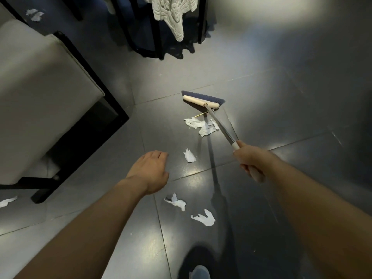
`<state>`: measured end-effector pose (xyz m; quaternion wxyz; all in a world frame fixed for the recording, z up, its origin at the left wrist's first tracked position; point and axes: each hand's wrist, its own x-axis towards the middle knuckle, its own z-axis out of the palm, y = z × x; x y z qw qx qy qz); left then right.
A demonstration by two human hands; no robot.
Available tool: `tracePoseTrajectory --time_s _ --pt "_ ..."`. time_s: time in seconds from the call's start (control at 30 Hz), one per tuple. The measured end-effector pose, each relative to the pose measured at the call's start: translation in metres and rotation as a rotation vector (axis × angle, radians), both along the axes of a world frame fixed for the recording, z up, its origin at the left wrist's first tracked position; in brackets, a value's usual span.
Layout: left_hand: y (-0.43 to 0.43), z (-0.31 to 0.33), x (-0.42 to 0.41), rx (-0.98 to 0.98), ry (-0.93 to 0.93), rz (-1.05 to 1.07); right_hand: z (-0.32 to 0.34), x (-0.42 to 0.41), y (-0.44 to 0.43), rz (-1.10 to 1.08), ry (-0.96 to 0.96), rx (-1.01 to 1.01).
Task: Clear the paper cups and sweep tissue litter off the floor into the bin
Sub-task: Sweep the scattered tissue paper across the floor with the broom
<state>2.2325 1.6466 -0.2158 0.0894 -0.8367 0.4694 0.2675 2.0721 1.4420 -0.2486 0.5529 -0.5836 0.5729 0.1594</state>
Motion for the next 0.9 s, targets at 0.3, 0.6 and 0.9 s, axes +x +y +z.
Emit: tracePoseTrajectory --time_s 0.3,0.6,0.9 --pt "0.021 0.003 -0.007 -0.022 -0.003 -0.040 -0.007 -0.018 0.046 0.038 0.052 -0.021" --pt "0.098 0.016 0.007 -0.044 -0.010 -0.139 0.002 -0.035 0.150 -0.005 0.089 -0.066" --pt "0.190 0.014 0.003 0.018 -0.022 -0.249 -0.014 -0.058 0.292 -0.043 0.130 -0.061"
